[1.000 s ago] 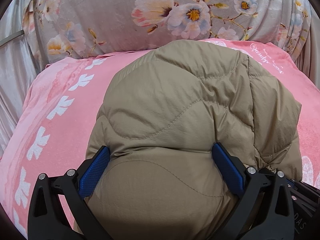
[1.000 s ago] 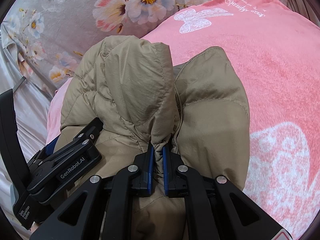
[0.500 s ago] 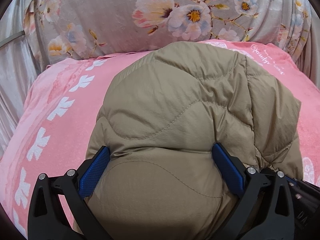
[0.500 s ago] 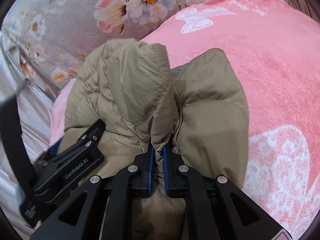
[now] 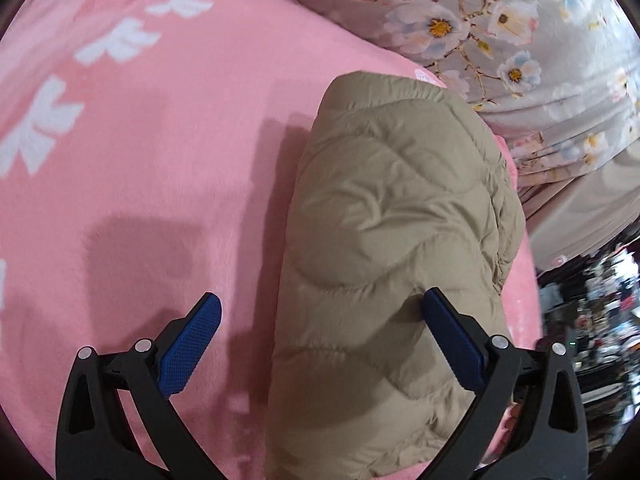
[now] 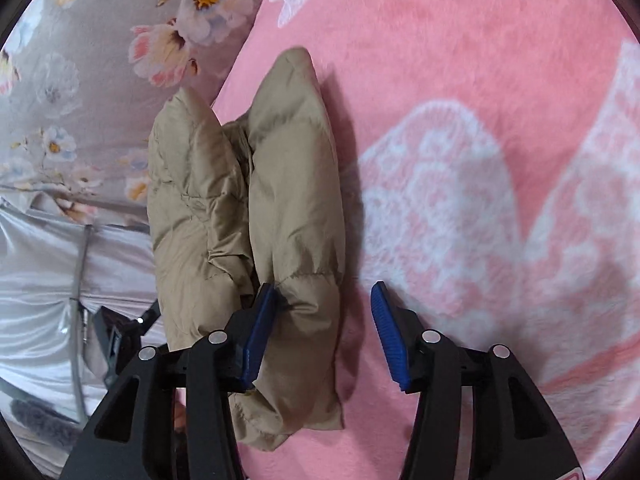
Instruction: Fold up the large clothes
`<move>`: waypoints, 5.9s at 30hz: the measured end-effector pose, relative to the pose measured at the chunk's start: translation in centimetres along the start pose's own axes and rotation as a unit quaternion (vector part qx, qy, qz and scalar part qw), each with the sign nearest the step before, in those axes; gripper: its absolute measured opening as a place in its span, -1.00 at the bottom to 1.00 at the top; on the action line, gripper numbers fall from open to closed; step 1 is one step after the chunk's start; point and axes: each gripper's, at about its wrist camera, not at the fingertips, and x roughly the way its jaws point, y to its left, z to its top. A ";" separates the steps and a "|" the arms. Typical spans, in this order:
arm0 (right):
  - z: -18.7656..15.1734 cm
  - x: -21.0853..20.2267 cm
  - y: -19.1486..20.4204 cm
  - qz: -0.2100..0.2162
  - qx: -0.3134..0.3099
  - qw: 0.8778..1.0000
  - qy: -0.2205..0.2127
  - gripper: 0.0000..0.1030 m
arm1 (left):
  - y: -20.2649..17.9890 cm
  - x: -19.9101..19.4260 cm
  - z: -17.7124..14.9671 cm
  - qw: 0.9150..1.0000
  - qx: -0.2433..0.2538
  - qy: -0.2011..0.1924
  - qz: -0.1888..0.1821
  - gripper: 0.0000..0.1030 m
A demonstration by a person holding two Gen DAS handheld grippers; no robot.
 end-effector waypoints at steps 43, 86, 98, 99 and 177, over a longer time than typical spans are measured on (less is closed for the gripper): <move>-0.2 5.4 35.5 0.097 -0.398 0.888 -0.208 -0.75 | -6.1 -20.7 10.7 0.912 0.226 -0.341 0.013 0.18; 1.6 23.8 26.3 -0.122 -0.329 0.932 -0.095 -0.08 | 11.9 -7.6 11.2 0.937 0.144 -0.221 0.230 0.87; -4.3 23.5 33.4 -0.157 -0.422 0.882 -0.141 -0.97 | 7.5 -7.0 10.6 0.921 0.084 -0.197 0.327 0.87; -4.4 24.7 33.4 -0.160 -0.427 0.881 -0.129 -0.97 | 7.5 -6.5 10.9 0.921 0.078 -0.194 0.330 0.87; -13.0 20.1 25.0 -0.256 -0.452 0.836 -0.176 0.23 | 7.0 -5.5 -2.1 0.909 0.092 -0.210 0.348 0.91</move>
